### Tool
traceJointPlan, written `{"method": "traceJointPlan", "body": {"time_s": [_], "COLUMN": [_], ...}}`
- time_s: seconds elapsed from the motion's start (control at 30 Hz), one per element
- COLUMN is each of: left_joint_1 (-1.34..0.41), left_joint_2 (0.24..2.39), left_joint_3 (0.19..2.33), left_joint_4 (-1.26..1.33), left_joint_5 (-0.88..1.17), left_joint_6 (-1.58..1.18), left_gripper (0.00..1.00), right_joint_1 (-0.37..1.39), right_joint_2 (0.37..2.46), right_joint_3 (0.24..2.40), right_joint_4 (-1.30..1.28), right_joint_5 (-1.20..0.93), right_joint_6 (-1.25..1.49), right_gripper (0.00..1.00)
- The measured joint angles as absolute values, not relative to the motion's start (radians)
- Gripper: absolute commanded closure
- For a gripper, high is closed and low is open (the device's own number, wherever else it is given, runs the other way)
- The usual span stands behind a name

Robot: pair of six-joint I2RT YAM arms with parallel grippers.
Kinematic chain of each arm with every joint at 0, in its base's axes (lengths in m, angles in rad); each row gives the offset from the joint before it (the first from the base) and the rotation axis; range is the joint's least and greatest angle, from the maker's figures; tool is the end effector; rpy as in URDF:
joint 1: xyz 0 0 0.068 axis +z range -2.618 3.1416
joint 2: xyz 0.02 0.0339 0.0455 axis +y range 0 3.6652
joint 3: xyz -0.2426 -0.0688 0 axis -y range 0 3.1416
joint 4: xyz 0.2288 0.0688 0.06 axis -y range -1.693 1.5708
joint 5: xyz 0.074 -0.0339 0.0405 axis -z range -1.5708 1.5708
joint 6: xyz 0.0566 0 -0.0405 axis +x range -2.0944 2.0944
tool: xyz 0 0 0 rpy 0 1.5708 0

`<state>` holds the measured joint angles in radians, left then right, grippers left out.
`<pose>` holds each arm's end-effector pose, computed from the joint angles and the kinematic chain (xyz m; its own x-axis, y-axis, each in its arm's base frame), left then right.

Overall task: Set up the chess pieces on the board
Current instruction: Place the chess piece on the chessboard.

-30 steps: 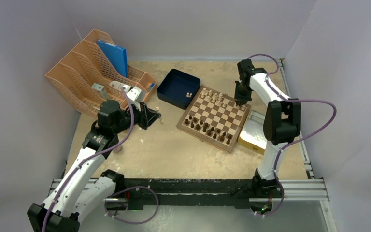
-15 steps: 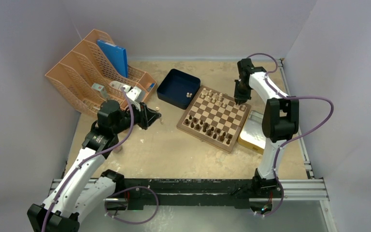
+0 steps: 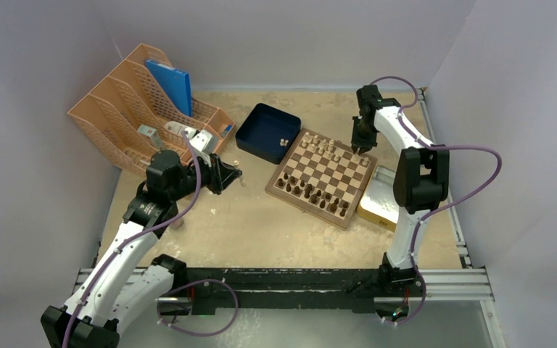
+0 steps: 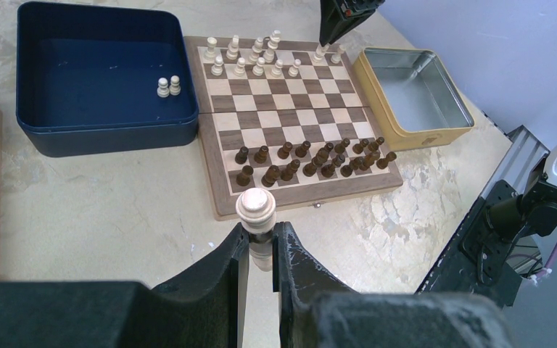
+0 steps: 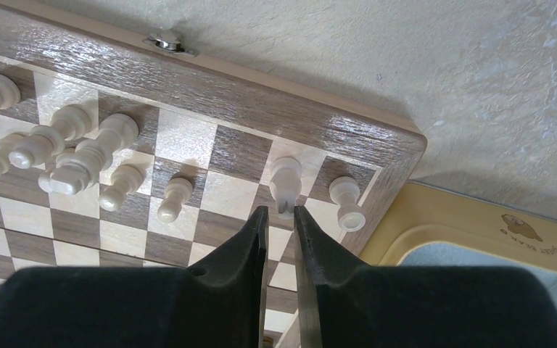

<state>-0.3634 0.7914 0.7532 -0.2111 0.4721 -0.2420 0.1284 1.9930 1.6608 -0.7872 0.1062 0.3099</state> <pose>0.1787 -0.0955 0.3066 -0.3985 -0.0768 -0.9140 0.6520 0.6771 -0.3412 0.4095 0.0468 0.1997 -0.8748 0.1928 -0.4445 0.1946 0.9800 0.0422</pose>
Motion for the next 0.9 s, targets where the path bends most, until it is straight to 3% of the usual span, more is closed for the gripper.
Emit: {"method": "traceJointPlan", "body": {"time_s": [0.57,0.9], "left_joint_1": [-0.363,-0.363], "left_joint_2": [0.788,0.787], "left_joint_3": [0.753,0.753], "left_joint_4": [-0.211,-0.211], "left_joint_5": [0.472,0.472], "left_joint_6": [-0.242,-0.242], "left_gripper": [1.00,1.00], "right_joint_1": [0.128,0.128], "right_joint_2": [1.993,1.993], "right_joint_3": [1.662,1.662], "right_joint_4": [-0.784,-0.785], "right_joint_5": [0.117,0.143], "right_joint_6": [0.310,0.312], "right_gripper": [0.89,0.86]}}
